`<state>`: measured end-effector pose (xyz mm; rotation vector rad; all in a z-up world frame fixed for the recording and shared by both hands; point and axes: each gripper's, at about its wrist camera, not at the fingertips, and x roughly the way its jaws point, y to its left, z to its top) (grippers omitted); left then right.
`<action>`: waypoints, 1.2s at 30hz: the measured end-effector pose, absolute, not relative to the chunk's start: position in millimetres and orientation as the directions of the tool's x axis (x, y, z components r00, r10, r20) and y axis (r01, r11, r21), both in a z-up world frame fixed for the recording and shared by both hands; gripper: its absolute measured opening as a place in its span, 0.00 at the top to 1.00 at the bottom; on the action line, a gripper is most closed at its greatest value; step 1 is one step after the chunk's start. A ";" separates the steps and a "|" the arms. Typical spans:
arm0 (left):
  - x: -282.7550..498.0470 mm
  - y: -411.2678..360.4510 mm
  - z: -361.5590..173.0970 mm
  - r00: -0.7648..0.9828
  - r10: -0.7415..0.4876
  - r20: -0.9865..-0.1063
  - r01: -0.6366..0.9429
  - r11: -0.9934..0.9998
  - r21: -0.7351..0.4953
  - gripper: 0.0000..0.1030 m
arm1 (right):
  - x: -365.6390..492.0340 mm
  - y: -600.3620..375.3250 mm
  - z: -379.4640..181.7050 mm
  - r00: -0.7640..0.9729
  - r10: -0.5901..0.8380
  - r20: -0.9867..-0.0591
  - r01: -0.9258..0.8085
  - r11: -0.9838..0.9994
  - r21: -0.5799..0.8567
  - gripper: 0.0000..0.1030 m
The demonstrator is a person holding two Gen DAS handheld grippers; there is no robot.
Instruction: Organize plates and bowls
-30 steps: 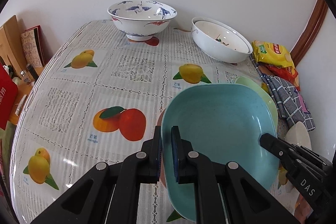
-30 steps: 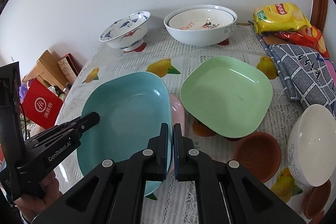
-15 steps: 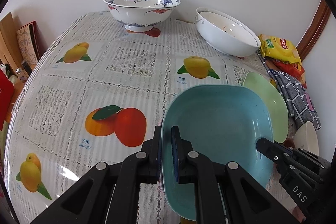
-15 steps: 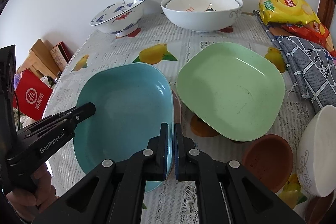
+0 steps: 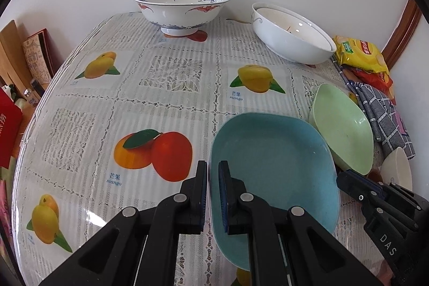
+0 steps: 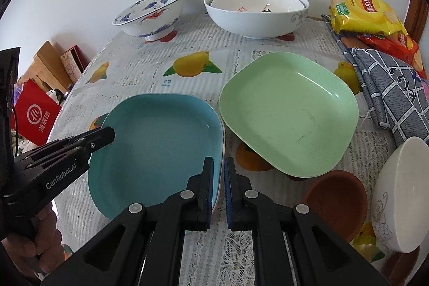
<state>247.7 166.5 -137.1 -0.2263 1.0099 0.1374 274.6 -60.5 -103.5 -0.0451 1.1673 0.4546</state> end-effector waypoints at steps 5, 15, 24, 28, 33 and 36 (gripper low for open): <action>239.7 166.0 -132.5 0.518 0.024 -0.855 -0.232 0.966 -0.113 0.91 | 272.8 -73.0 -90.1 0.342 0.330 -0.880 -0.341 0.916 0.211 0.86; 226.2 152.5 -102.6 0.578 0.066 -0.814 -0.241 0.966 -0.093 0.56 | 271.7 -122.1 -55.6 0.462 0.255 -0.849 -0.259 0.955 0.146 0.60; 230.9 125.5 -82.3 0.607 0.054 -0.793 -0.218 0.971 -0.101 0.56 | 281.4 -164.5 -37.8 0.516 0.207 -0.831 -0.196 0.973 0.121 0.60; 238.9 112.0 -78.9 0.605 0.055 -0.794 -0.218 0.971 -0.099 0.55 | 291.1 -174.8 -33.8 0.517 0.202 -0.832 -0.194 0.974 0.116 0.55; 255.3 96.8 -76.9 0.600 0.037 -0.799 -0.184 0.979 -0.092 0.55 | 307.4 -183.5 -38.8 0.485 0.217 -0.847 -0.189 0.972 0.141 0.54; 266.3 90.9 -78.5 0.587 0.023 -0.809 -0.181 0.978 -0.103 0.55 | 316.5 -186.3 -45.1 0.472 0.219 -0.854 -0.183 0.972 0.148 0.54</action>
